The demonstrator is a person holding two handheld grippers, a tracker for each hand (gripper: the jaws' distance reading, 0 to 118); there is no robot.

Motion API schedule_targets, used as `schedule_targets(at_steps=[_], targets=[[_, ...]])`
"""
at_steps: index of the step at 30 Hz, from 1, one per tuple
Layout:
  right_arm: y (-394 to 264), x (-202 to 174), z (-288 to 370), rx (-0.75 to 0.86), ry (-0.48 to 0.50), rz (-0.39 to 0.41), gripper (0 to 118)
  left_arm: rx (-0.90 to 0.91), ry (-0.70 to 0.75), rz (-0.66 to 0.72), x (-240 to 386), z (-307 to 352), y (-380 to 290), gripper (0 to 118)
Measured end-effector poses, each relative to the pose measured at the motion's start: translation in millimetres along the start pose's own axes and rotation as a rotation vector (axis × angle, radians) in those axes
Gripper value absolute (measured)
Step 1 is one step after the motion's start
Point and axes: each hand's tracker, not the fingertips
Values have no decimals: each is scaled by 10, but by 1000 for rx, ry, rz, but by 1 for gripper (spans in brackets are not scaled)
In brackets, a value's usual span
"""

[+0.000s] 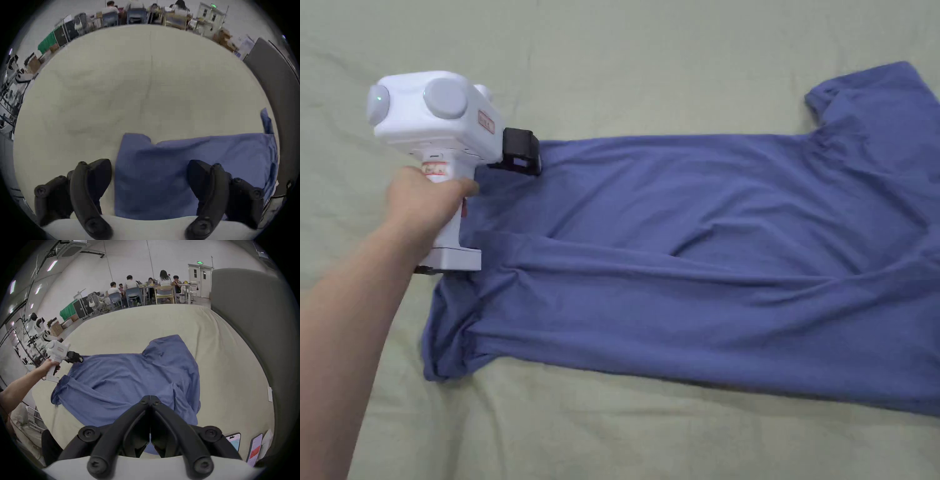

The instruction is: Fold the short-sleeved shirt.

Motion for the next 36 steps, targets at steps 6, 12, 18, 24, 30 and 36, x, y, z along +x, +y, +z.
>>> schedule_targets(at_steps=[6,12,18,24,30,36], targets=[[-63,-32,-257,-75,18,1,2,98,-61,-183,208,626,50,0],[799,164,-734,-68,13,-15,95,244,-76,-214,256,1281,-143,0],[1584,824,-1920,-221,-119,-131,118,222,-71,-172,125,1172,-159,0],[1410,958,-2489,-407,-167,-254,105,180,-107,-80,15,1026,-119,0],[1407,1086,-2385,-346,-136,-185,4,175,-94,-105,57,1016,-72,0],[1194,651,-1263,-112,-136,-99,4,224,-80,-158,36,1473,-241,0]])
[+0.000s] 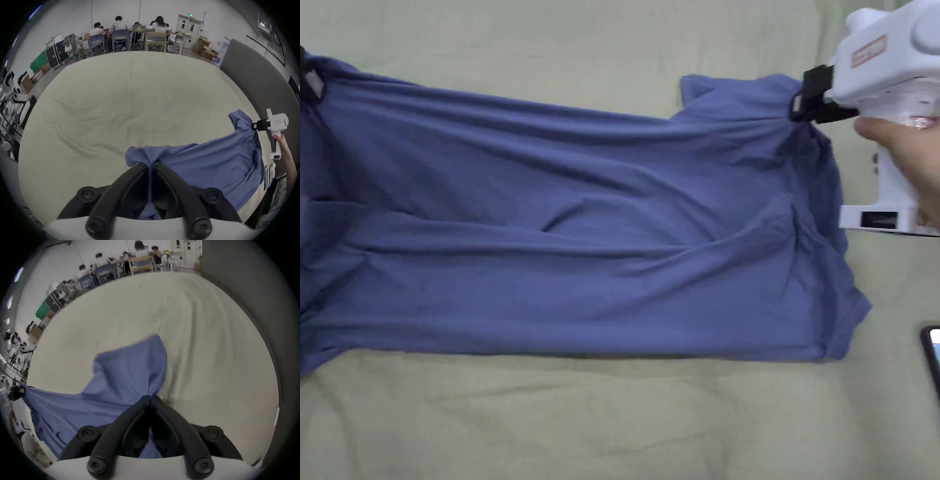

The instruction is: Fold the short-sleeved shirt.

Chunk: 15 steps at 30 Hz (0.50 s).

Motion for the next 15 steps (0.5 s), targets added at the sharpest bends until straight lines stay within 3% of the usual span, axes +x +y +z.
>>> schedule_targets(at_steps=[2,3,7,12,15], targets=[[-271,-88,501,55,12,49,4,16,22,-34,9,236,-152,0],[18,203,257,34,54,42,4,20,31,-46,15,339,-247,0],[-504,205,899,71,109,75,4,8,73,-76,43,656,-754,0],[-1401,330,1185,-39,162,8,4,-122,117,-115,137,662,-1498,0],[-1789,424,997,-145,123,-8,4,-222,124,-135,159,419,-1748,0]])
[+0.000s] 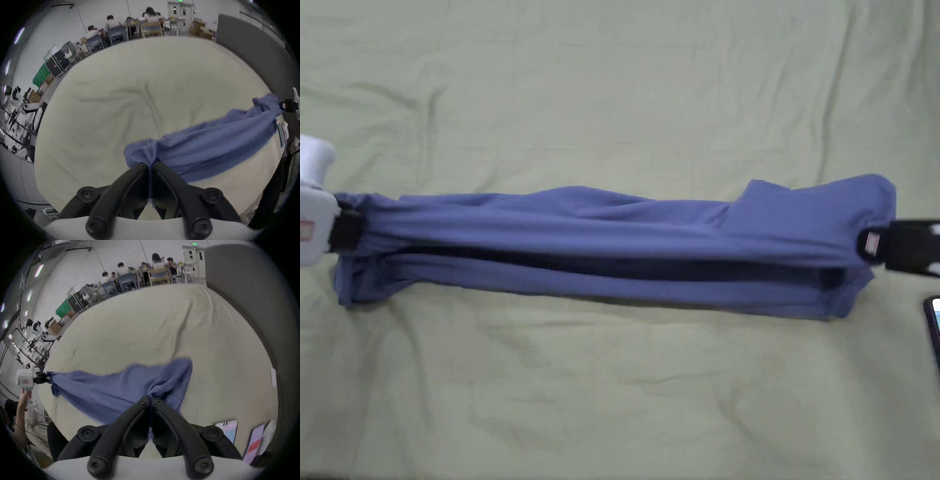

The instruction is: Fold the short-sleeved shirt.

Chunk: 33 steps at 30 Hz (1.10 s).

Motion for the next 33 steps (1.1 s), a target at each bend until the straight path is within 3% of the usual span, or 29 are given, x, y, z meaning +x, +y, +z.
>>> schedule_targets(at_steps=[2,6,7,8,9,10,11,12,17,19,20,21,22,24,28,32,33], targets=[[-112,51,-200,-68,2,-28,4,-48,-7,4,13,-174,-37,0],[-134,-4,-418,-86,-35,11,4,-38,-19,56,-22,-275,-55,0],[-100,-4,-435,-82,-38,8,4,-42,-17,82,-44,-280,-47,5],[-90,-58,-410,-80,-39,6,4,-56,-5,106,-81,-278,-30,17],[-62,-91,-379,-82,-43,6,21,-63,36,121,-129,-230,-34,39],[-54,-133,-338,-75,-55,30,55,-70,67,128,-169,-179,-40,58],[-58,-187,-261,-47,-61,78,94,-57,84,131,-229,-66,-52,71],[-98,-257,-128,-7,-49,100,117,-42,75,142,-272,69,-64,76],[-150,-600,675,238,-51,71,118,255,99,295,-250,1141,-277,76],[-218,-792,915,335,-68,124,115,372,57,339,-162,1497,-425,72],[-285,-877,1024,374,-82,170,103,386,46,298,-90,1633,-440,44],[-320,-957,1088,397,-85,198,47,365,96,270,13,1730,-403,0],[-330,-1010,1102,397,-97,211,2,420,217,215,52,1844,-379,0],[-381,-1055,1056,428,-85,201,2,328,189,159,86,1852,-238,0],[-416,-1038,1028,403,-41,188,2,368,164,190,65,1761,-138,0],[-380,-1008,971,385,-22,177,2,289,25,295,-118,1026,-57,1],[-382,-1008,936,380,-21,181,2,206,-26,332,-186,644,-37,36]])
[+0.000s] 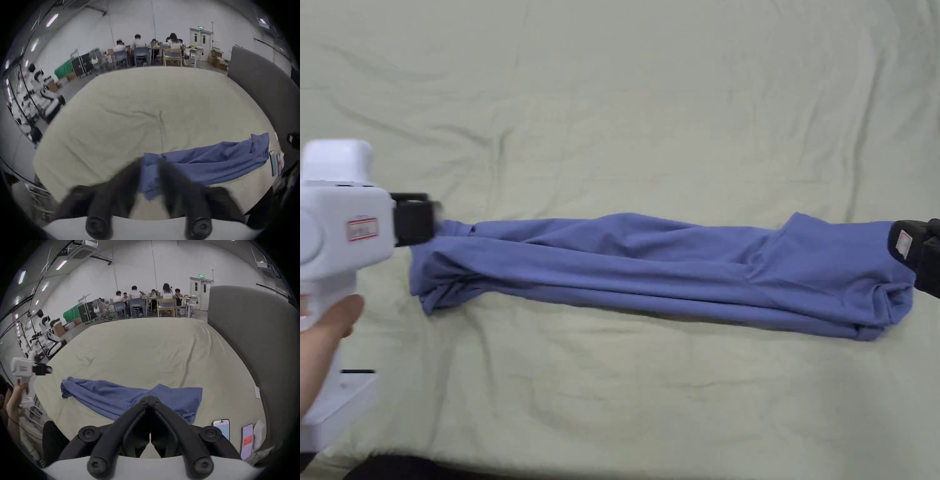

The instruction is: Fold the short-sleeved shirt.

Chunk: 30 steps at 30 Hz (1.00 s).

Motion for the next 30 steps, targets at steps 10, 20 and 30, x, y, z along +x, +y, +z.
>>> schedule_targets(at_steps=[10,20,30], targets=[[-138,-38,-355,-142,-7,33,2,-161,-54,-17,9,-891,-247,64],[-234,-45,-361,-184,16,44,2,-104,297,-333,223,-154,154,8],[-237,350,-132,-134,-38,-42,2,-32,-18,-481,2402,-160,-7,8]])
